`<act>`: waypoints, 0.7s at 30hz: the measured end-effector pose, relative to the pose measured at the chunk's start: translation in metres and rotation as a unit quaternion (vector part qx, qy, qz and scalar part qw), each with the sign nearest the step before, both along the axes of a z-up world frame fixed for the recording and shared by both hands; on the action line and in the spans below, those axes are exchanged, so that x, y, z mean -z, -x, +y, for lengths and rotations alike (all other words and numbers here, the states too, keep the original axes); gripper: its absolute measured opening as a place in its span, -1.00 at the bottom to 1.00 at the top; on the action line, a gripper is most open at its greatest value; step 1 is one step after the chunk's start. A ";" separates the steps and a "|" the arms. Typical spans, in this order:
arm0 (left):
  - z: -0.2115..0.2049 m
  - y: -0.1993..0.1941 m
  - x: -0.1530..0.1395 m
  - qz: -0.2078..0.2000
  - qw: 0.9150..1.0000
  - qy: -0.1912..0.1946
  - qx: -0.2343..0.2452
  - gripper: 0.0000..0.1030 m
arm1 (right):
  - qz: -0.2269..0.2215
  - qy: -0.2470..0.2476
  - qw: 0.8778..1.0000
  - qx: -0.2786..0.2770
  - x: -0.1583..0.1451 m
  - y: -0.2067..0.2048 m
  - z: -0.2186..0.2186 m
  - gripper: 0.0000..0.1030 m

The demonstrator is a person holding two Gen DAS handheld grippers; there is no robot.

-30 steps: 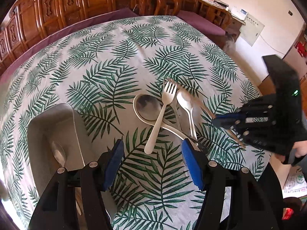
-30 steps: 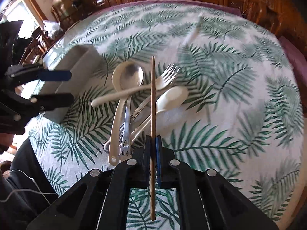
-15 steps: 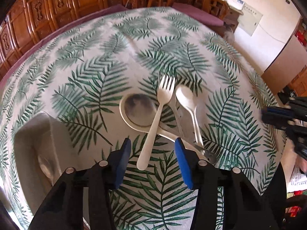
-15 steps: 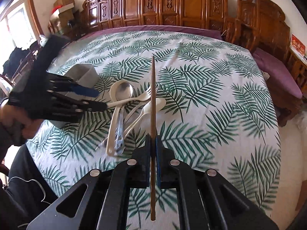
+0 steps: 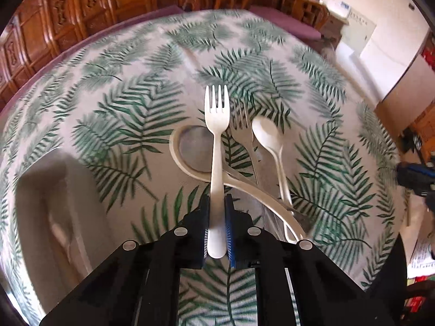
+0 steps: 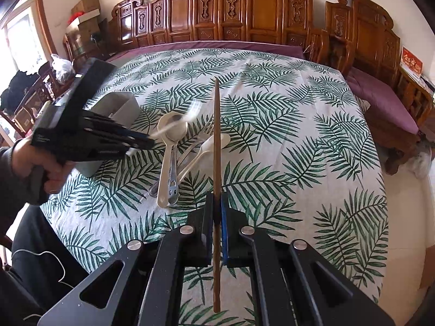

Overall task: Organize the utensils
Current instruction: 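Grasp the white plastic fork with the left tool while the right holds the chopstick, then carry the fork into the grey tray and open the left tool while the right carries the chopstick over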

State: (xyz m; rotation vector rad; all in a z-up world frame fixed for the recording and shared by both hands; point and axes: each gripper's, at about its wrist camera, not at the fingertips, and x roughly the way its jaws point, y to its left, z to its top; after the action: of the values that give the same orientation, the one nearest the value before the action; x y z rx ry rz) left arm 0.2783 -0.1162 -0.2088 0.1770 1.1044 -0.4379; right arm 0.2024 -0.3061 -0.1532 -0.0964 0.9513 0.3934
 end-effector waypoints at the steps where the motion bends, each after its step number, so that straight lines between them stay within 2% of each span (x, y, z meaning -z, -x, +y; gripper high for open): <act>1: 0.005 0.004 -0.006 -0.006 1.000 0.004 -0.004 -0.81 | 0.000 -0.003 1.000 0.000 0.001 0.000 0.003 -0.88; 7: 0.044 0.039 -0.045 -0.049 0.998 0.024 -0.019 -0.81 | -0.008 -0.019 1.000 -0.013 -0.001 -0.003 0.033 -0.88; 11: 0.072 0.055 -0.062 -0.069 0.997 0.024 -0.029 -0.81 | -0.018 -0.025 0.999 -0.029 -0.006 -0.004 0.059 -0.88; 16: 0.109 0.066 -0.068 -0.074 0.996 0.023 -0.050 -0.81 | -0.022 -0.032 0.998 -0.045 -0.012 -0.002 0.094 -0.88; 21: 0.145 0.066 -0.062 -0.079 0.994 0.016 -0.073 -0.81 | -0.034 -0.026 0.997 -0.067 -0.021 0.002 0.127 -0.88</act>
State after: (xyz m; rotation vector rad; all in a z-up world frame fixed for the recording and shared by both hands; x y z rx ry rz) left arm 0.2119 0.0284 -0.1468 0.0995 0.9465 -0.3059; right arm 0.2001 -0.1794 -0.1324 -0.1261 0.8698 0.5348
